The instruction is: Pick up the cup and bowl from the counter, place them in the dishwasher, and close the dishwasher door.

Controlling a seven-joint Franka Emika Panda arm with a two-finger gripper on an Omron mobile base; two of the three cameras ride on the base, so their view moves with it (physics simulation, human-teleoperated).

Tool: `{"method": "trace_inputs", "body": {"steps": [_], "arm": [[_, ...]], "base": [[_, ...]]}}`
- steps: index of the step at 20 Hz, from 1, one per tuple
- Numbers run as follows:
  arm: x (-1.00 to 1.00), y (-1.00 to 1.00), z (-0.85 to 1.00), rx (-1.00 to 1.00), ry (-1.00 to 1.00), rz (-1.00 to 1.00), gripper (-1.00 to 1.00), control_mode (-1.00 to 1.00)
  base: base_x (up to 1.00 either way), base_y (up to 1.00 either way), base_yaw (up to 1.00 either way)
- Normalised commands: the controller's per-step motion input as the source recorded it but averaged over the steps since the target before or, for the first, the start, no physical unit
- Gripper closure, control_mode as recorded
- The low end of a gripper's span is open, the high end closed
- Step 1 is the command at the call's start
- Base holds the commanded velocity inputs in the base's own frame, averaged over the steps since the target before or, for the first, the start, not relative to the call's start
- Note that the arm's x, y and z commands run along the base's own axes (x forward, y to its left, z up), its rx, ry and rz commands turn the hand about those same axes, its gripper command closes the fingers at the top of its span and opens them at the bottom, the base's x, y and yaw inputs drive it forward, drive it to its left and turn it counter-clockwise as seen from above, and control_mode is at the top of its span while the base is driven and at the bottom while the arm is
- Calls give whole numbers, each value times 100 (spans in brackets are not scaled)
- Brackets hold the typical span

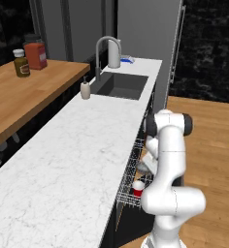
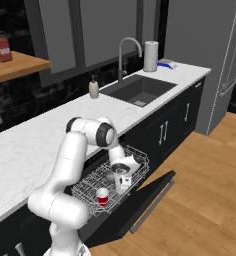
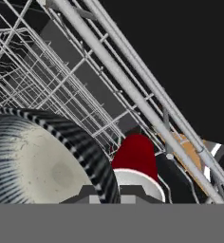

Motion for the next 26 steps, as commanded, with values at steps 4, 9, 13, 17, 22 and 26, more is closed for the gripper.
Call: {"method": "trace_inputs", "body": {"steps": [4,9,13,17,22,26], "arm": [[30,11,-36,4,13,-6,100,-100],[38,4,-30,4,16,-8,100,-100],[13,0,-32,2,19,-11,100,-100],[0,0,-34,0,19,-13,100,-100],[0,-1,-7,1,13,-13,-100,-100],[-13,-11,19,6,1,-12,-100,-100]], "base": [[0,0,0],[0,0,0],[0,0,0],[0,0,0],[0,0,0],[0,0,0]]}}
